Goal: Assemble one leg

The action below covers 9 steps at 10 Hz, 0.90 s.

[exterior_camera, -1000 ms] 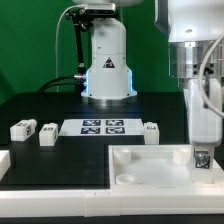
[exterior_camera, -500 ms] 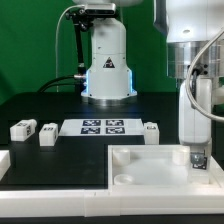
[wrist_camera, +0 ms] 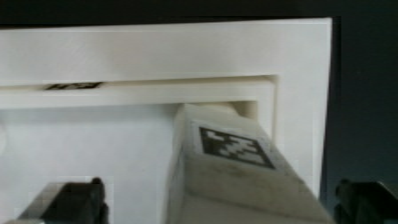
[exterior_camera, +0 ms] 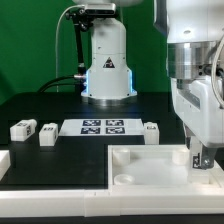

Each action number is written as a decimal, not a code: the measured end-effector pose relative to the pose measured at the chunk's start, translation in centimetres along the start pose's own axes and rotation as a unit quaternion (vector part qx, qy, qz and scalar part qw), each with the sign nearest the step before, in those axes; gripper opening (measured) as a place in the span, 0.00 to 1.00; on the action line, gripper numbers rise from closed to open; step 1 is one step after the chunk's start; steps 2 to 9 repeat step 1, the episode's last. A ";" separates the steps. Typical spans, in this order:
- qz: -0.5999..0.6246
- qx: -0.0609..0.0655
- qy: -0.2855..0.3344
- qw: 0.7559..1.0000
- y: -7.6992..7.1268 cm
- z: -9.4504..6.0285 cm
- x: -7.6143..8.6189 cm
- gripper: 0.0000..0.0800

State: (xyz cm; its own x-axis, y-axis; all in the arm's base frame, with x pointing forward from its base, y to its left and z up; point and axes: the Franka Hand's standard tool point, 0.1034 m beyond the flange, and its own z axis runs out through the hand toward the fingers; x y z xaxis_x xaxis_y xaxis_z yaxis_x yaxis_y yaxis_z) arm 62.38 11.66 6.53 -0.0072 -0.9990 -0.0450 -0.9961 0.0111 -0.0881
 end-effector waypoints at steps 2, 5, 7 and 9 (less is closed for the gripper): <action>0.000 0.000 0.000 1.000 0.0 0.0 0.0 0.81; 0.000 0.000 0.000 1.000 0.0 0.0 0.0 0.81; 0.000 0.000 0.000 1.000 0.0 0.0 0.0 0.81; 0.000 0.000 0.000 1.000 0.0 0.0 0.0 0.81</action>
Offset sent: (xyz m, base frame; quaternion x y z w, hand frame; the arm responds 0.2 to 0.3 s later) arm 0.0000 0.0000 0.0000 0.0000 0.0000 0.0000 1.0000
